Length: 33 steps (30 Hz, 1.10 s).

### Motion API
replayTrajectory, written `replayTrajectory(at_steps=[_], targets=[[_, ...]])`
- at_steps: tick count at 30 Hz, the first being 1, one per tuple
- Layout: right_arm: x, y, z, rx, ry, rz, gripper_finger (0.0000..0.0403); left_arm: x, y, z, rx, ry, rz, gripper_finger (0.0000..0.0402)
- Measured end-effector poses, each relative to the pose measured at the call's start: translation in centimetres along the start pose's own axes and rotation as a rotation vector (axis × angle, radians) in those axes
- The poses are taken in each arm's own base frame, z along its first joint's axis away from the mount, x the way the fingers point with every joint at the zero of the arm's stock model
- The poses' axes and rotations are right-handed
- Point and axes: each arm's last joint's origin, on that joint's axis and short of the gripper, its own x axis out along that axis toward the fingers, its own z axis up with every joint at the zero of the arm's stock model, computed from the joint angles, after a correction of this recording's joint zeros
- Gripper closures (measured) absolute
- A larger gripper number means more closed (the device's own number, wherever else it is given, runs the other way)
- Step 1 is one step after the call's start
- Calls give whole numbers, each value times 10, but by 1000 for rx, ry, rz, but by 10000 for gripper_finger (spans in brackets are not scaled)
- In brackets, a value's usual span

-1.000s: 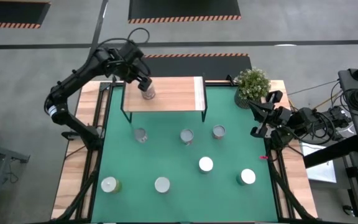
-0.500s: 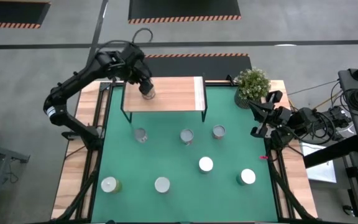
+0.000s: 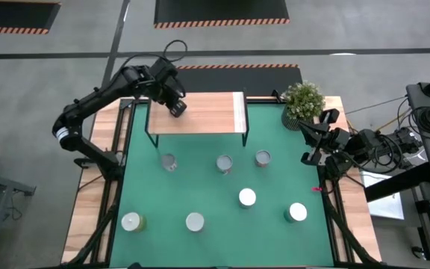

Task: Pick and place cans onto a shelf
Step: Put the canned peaches on the shelf

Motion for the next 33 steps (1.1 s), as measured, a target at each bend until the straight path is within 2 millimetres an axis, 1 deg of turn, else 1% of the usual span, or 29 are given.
replayTrajectory(at_steps=[5, 8, 20, 27, 33], targets=[[0, 0, 0, -1, 0, 0, 390, -16, 0, 6, 9, -57, -2, 394], [0, 0, 0, -1, 0, 0, 390, -19, 2, 6, 18, -71, 45, 399], [0, 0, 0, -1, 0, 0, 390, 8, 4, -6, 25, 16, 124, 401], [0, 0, 0, -1, 0, 0, 390, 12, 5, -8, 24, 19, 142, 401], [0, 0, 0, -1, 1, 0, 390, 12, 7, -9, 15, 22, 219, 402]])
